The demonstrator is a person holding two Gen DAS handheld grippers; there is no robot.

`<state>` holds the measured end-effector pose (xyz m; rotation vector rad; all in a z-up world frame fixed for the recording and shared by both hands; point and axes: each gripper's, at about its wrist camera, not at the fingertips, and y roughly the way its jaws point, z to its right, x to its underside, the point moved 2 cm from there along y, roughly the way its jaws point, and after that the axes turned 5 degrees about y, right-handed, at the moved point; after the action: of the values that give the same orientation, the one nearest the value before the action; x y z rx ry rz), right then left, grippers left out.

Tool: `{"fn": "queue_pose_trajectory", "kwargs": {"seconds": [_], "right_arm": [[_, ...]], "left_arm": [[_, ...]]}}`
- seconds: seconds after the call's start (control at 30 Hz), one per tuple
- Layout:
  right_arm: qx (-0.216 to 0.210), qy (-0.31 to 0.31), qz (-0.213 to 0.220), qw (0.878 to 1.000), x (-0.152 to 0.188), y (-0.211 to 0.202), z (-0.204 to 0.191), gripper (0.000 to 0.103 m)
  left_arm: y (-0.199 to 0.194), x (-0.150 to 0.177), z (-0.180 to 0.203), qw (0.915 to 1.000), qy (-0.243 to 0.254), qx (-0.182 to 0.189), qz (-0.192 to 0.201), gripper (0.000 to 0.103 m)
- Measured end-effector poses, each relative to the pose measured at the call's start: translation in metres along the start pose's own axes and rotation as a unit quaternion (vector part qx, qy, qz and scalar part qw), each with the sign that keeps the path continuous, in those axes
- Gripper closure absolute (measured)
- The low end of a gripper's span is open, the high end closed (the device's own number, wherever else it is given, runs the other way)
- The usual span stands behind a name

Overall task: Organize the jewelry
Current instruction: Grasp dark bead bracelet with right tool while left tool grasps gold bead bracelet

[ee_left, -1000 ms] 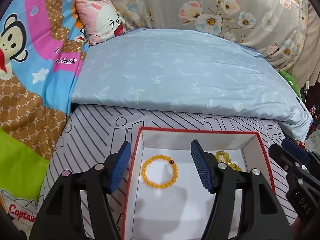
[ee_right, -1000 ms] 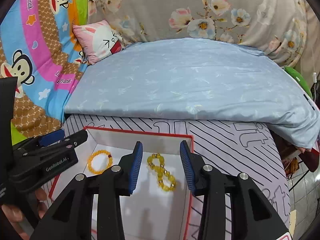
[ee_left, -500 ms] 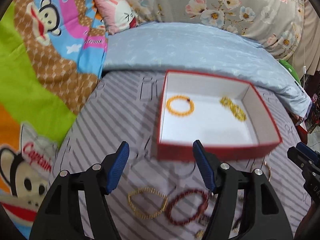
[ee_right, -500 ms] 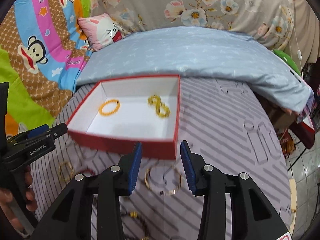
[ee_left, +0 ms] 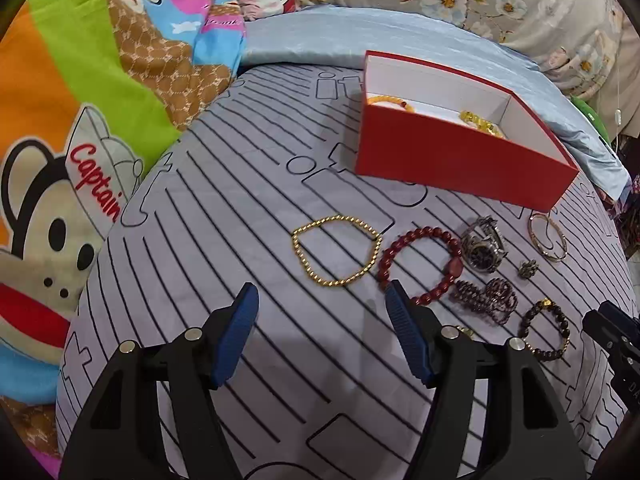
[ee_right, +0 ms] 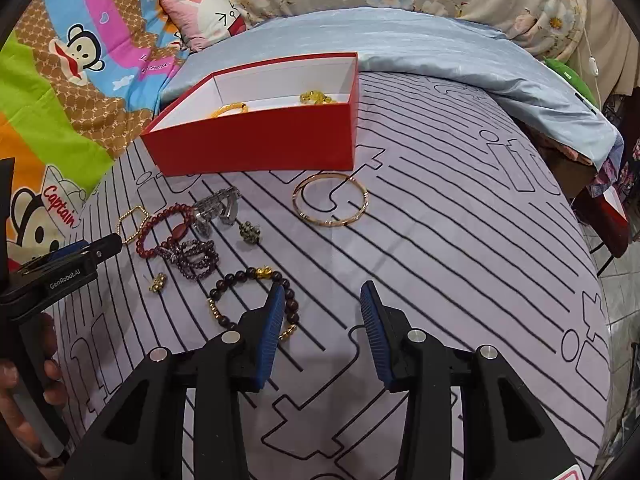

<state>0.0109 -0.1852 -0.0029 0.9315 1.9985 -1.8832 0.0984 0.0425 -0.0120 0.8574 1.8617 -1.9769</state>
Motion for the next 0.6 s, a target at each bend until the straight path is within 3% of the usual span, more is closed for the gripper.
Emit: {"fn": "queue_pose_trajectory", "kwargs": {"seconds": [0.5, 0.6], "right_arm": [[0.001, -0.017, -0.014, 1.0, -0.001, 0.025, -0.013, 0.068], [0.004, -0.02, -0.017, 1.0, 0.0, 0.03, -0.014, 0.073]], "left_arm": [[0.025, -0.016, -0.016, 0.9995, -0.025, -0.015, -0.008, 0.041], [0.034, -0.016, -0.016, 0.9994, -0.023, -0.021, -0.012, 0.046]]}}
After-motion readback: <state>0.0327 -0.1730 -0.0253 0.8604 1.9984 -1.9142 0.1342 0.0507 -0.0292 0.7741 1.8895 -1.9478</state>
